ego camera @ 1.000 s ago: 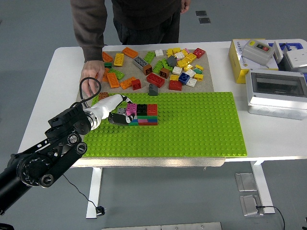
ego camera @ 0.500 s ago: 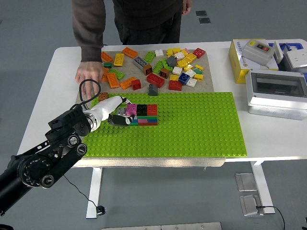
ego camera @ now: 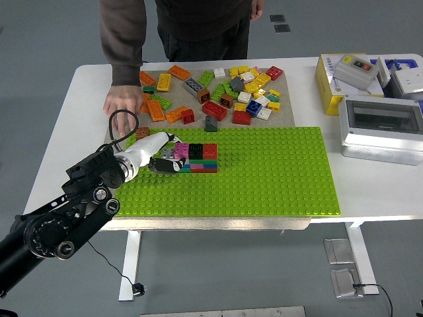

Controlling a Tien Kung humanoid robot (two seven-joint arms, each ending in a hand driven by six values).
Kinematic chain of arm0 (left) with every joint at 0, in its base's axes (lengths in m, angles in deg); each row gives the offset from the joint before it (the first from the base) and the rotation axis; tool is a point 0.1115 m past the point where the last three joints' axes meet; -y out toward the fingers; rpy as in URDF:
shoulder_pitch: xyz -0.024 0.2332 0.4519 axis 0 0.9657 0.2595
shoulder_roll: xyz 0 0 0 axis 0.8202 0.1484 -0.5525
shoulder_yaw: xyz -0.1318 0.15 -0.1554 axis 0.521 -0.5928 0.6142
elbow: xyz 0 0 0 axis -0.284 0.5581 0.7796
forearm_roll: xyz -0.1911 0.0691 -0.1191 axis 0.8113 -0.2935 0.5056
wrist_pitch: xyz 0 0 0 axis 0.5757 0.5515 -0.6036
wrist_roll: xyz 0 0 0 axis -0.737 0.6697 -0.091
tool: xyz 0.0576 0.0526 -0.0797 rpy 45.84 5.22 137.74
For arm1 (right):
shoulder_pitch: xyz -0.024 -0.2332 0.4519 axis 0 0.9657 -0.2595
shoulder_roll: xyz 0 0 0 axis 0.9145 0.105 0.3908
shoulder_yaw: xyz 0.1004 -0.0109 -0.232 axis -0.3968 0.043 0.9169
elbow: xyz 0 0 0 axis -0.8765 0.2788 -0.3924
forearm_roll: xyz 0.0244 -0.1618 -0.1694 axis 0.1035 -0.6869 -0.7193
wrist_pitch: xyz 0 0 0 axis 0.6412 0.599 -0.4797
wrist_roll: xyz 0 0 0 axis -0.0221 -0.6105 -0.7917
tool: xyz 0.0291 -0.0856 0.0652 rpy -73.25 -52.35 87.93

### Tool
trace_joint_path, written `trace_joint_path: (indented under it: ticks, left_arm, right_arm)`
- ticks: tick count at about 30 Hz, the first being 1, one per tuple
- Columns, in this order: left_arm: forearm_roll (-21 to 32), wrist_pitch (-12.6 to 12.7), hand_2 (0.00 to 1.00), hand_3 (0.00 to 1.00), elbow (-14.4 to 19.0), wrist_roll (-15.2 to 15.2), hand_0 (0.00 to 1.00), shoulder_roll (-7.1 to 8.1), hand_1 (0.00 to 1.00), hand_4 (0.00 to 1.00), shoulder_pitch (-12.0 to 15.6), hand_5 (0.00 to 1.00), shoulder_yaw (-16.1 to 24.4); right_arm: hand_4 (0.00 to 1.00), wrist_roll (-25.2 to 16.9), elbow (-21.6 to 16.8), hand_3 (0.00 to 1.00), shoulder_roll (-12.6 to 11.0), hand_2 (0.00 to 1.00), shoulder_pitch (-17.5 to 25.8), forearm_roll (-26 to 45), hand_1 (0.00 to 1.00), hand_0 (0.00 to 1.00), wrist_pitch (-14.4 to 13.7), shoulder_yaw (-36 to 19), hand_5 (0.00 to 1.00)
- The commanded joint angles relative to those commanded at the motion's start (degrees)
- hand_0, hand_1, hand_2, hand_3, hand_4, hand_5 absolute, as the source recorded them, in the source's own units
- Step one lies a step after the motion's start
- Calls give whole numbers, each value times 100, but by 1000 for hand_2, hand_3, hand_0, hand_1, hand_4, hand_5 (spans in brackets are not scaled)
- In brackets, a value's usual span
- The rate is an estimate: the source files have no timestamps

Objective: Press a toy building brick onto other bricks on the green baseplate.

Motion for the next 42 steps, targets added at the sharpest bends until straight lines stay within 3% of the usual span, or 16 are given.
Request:
trace_joint_path:
  ticks: [21, 22, 27, 28, 42]
  left_arm:
    - [31, -117, 983, 825, -1, 42, 998, 2, 968, 558, -18, 269, -17]
    - [32, -123, 981, 825, 0, 43, 998, 3, 970, 613, -18, 307, -17]
    - [24, -132, 981, 825, 5, 33, 998, 12, 970, 613, -22, 307, -5]
    - [22, -132, 983, 827, 4, 29, 998, 16, 972, 672, -25, 347, 0]
    - [-25, -172, 990, 833, 11, -23, 998, 106, 977, 711, -123, 379, 106]
  right_arm:
    - [404, 6, 0, 707, 6, 711, -11, -89, 701, 706, -6, -92, 819]
    - [404, 7, 0, 707, 5, 711, -11, -90, 701, 706, -6, -91, 818]
    - [404, 10, 0, 707, 4, 711, -9, -85, 701, 706, -3, -81, 818]
    - [405, 10, 0, 706, 4, 712, -8, -81, 701, 706, -2, -77, 820]
    - [404, 12, 0, 707, -1, 712, -10, -47, 701, 706, 2, -45, 818]
